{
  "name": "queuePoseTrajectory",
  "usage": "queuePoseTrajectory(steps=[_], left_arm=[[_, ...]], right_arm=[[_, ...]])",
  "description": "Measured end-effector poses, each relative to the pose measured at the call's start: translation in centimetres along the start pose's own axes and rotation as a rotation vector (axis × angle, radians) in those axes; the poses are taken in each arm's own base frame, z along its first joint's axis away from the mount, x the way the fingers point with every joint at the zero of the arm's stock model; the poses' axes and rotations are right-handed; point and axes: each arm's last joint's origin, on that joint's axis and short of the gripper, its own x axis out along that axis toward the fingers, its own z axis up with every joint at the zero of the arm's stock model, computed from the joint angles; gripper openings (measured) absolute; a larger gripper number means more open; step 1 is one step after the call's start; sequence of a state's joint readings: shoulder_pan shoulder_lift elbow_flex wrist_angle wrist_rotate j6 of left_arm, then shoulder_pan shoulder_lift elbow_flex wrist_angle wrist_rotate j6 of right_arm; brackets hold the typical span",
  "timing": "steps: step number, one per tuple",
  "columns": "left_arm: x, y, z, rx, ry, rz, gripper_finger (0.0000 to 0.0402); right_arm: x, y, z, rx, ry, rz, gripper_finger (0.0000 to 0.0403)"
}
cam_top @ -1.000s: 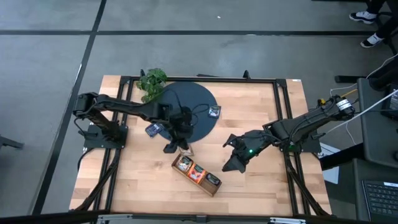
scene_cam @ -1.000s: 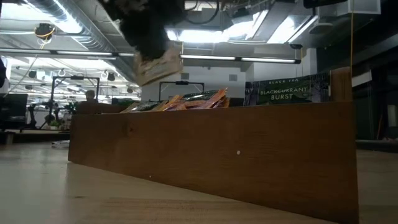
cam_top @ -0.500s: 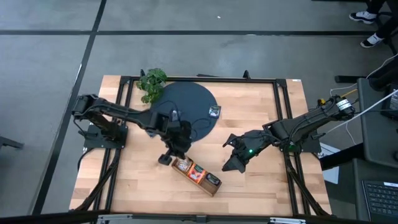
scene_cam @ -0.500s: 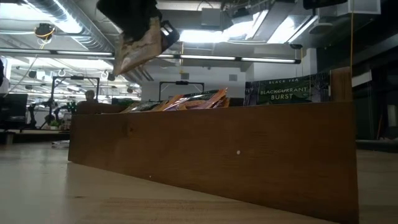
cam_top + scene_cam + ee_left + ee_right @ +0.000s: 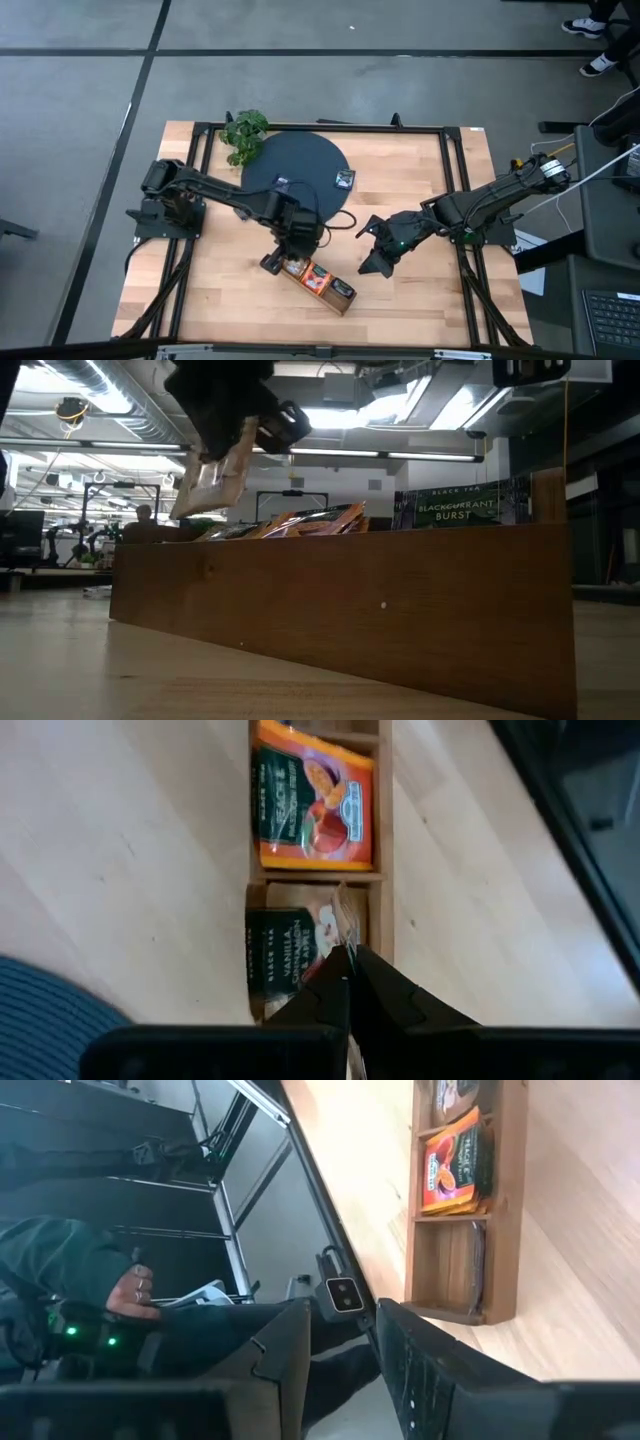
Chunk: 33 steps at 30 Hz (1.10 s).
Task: Pick & Place Tea
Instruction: Put the brown tea bag into the left section of the wooden organizer
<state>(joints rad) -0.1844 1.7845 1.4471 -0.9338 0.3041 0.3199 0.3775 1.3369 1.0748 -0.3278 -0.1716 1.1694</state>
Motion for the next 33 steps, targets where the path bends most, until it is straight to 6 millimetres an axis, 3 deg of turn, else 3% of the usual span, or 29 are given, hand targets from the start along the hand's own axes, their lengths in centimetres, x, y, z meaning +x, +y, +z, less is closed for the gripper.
queuePoseTrajectory(steps=[11, 21, 27, 33], left_arm=[[0.4, -0.3, 0.4, 0.105, 0.039, 0.026, 0.0003], [3.5, 0.1, 0.4, 0.113, 0.115, -0.004, 0.0003], [3.1, 0.2, 0.4, 0.119, 0.123, 0.057, 0.0009], [3.1, 0.1, 0.5, 0.122, 0.118, 0.047, 0.0044]], right_arm=[[0.0, -0.1, 0.0, -0.020, -0.018, -0.017, 0.0120], [0.0, -0.1, 0.0, -0.029, -0.018, -0.016, 0.0120], [0.0, -0.1, 0.0, -0.052, -0.018, -0.016, 0.0120], [0.0, -0.1, 0.0, -0.053, -0.018, -0.016, 0.0120]])
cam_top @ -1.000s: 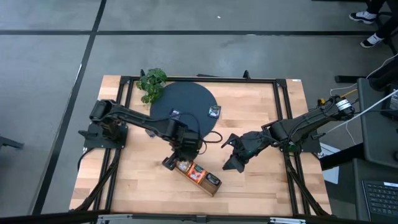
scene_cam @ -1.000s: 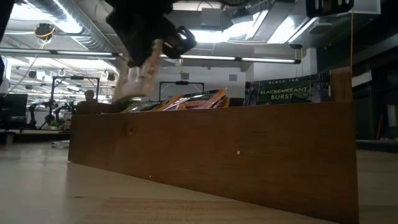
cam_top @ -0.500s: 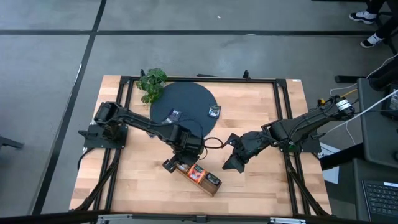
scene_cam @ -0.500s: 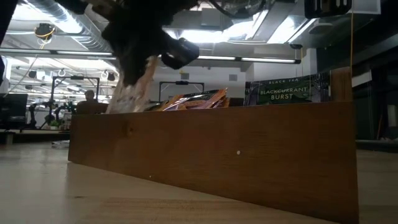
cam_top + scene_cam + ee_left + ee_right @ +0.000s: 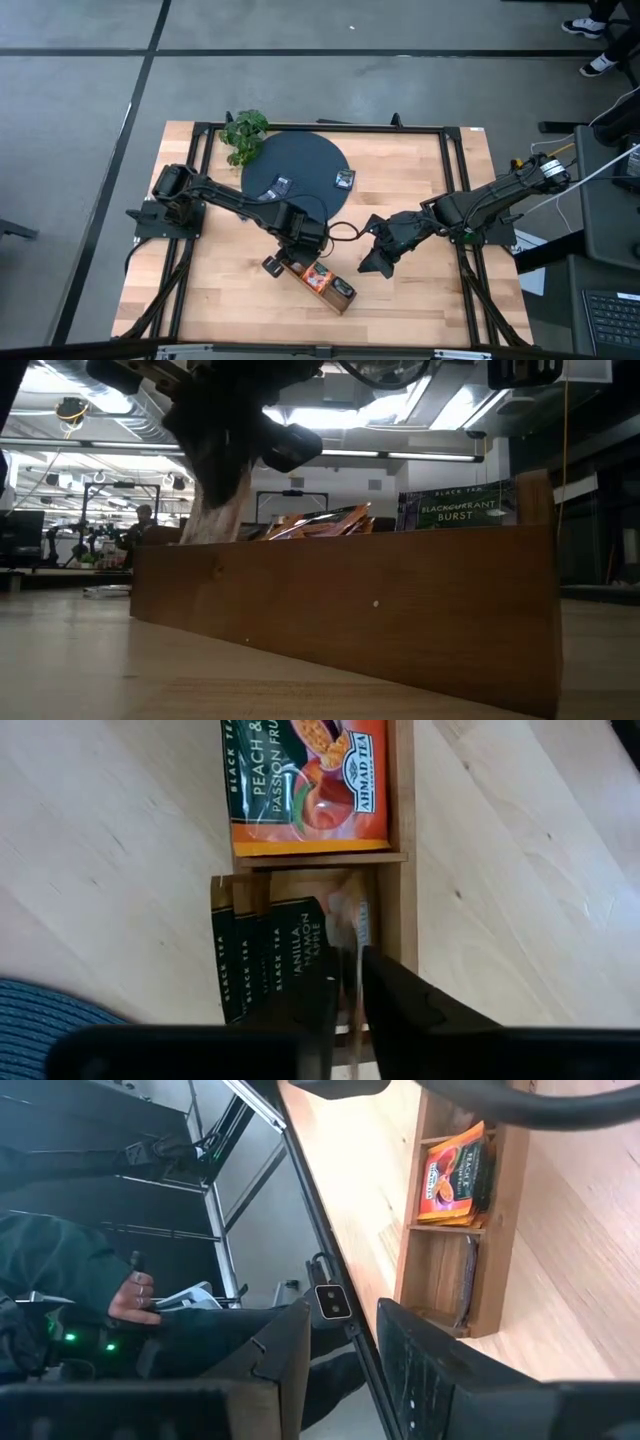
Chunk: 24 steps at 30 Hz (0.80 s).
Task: Pick & Place Tea
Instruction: Put the brown tea bag into the left section of the wooden organizer, then put the violet tea bag into the right section of the wooden organizer
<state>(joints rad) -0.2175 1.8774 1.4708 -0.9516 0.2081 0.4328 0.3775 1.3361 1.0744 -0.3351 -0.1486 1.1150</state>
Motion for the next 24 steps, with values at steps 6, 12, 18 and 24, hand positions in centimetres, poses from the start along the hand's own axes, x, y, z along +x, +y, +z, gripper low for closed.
queuePoseTrajectory(steps=[6, 12, 18, 24], left_arm=[[0.0, 0.0, 0.0, -0.001, 0.000, 0.000, 0.0094], [-0.5, -0.1, -0.1, -0.078, -0.007, 0.009, 0.0135], [-3.7, -0.5, -0.3, -0.234, -0.103, 0.042, 0.0148], [-7.2, -0.5, -0.8, -0.345, -0.237, 0.082, 0.0145]], right_arm=[[0.0, 0.0, 0.0, -0.006, 0.000, 0.000, 0.0120], [0.0, 0.0, 0.0, -0.027, 0.001, 0.000, 0.0120], [0.0, -0.2, 0.0, -0.104, -0.009, -0.030, 0.0120], [0.0, -0.7, -0.6, -0.121, 0.010, -0.102, 0.0120]])
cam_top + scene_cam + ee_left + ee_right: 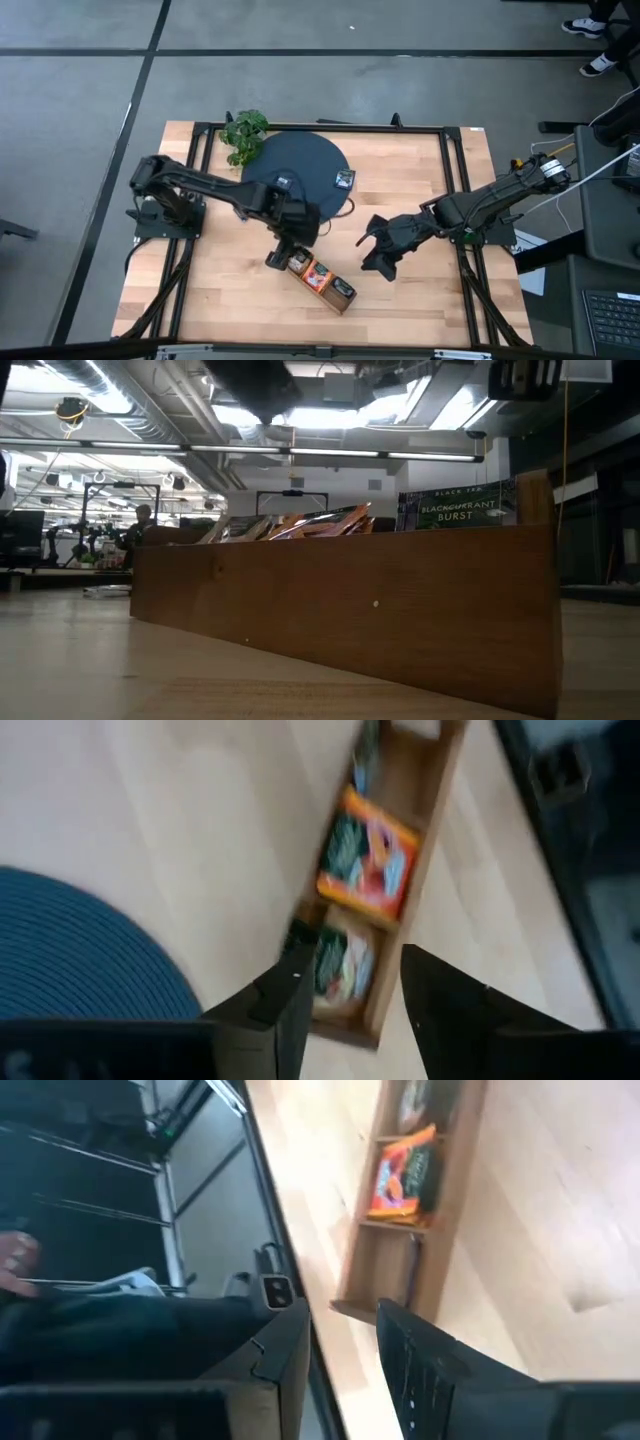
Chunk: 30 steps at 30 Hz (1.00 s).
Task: Pick & Place Tea
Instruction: Put the violet tea bag into the right section of the wooden organizer
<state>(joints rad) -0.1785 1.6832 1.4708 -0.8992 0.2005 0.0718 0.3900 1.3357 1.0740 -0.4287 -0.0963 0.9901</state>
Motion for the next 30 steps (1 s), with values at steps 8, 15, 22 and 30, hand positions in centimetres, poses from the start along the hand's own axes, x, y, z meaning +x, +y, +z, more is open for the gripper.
queuePoseTrajectory(steps=[8, 15, 22, 30], left_arm=[[-2.0, 1.2, 1.9, -0.123, -0.255, -0.039, 0.0143], [-0.5, 3.8, 1.6, -0.275, -0.387, -0.148, 0.0144], [0.5, 6.1, 0.7, -0.362, -0.487, -0.149, 0.0144], [-0.2, 8.7, 0.1, -0.358, -0.512, -0.115, 0.0147]], right_arm=[[-0.3, 1.1, -2.4, -0.198, -0.161, -0.147, 0.0120], [-2.0, 1.1, -4.6, -0.172, -0.261, -0.292, 0.0120], [-2.1, 0.7, -4.9, -0.138, -0.275, -0.340, 0.0120], [-1.4, -1.1, -5.0, -0.062, -0.340, -0.261, 0.0120]])
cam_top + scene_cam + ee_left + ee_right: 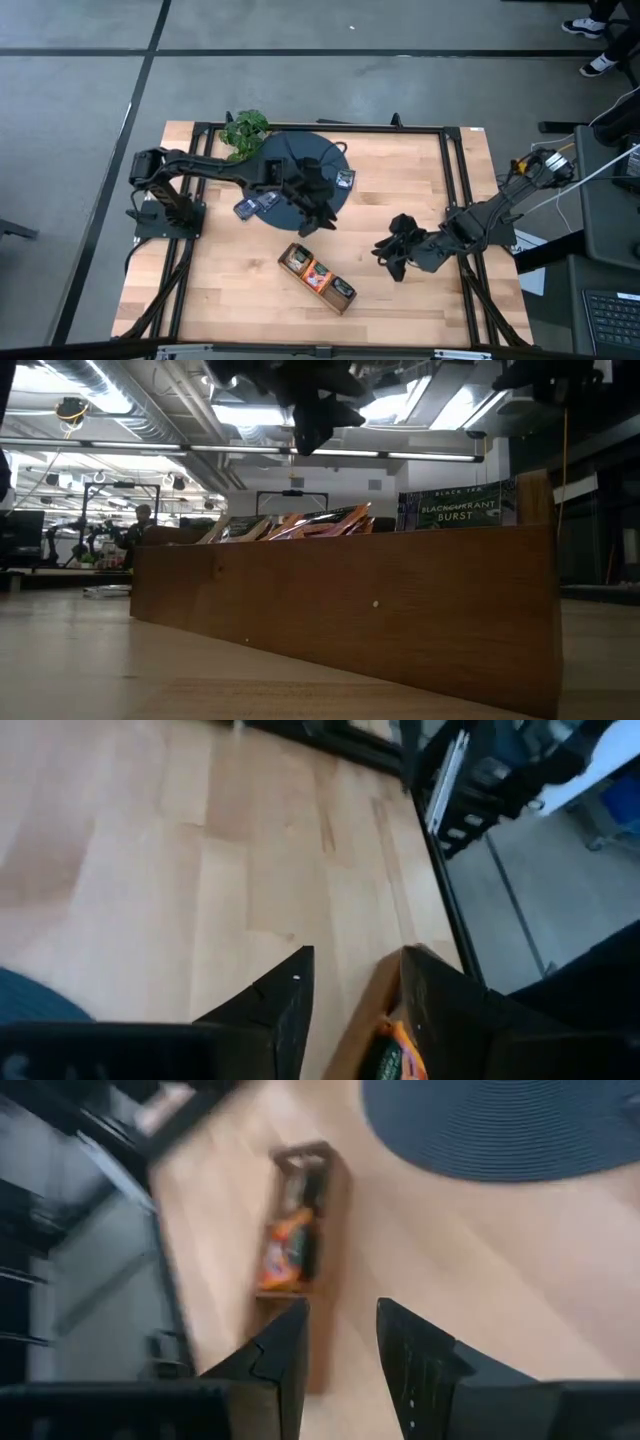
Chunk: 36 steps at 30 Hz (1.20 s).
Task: Pick & Place Tea
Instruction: Put the violet tea bag into the right section of the wooden organizer
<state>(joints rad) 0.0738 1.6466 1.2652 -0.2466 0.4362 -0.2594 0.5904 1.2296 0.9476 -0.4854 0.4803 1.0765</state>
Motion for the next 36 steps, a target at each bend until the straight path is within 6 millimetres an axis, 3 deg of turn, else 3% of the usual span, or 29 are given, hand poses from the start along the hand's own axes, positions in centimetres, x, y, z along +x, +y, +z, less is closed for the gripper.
queuePoseTrajectory(steps=[6, 17, 25, 36], left_arm=[[-1.4, 2.6, 0.9, -0.003, -0.045, 0.005, 0.0148], [-3.5, 7.2, 1.8, -0.055, -0.126, 0.089, 0.0148], [-2.6, 9.7, 1.4, -0.113, -0.126, 0.144, 0.0147], [-0.7, 12.0, 0.3, -0.161, -0.128, 0.448, 0.0135]], right_arm=[[1.2, -2.5, 0.6, 0.155, -0.064, 0.049, 0.0120], [3.3, -6.9, 4.4, 0.333, -0.145, -0.051, 0.0120], [3.8, -10.8, 6.9, 0.427, -0.197, -0.220, 0.0120], [6.3, -16.0, 9.3, 0.474, -0.122, -0.344, 0.0120]])
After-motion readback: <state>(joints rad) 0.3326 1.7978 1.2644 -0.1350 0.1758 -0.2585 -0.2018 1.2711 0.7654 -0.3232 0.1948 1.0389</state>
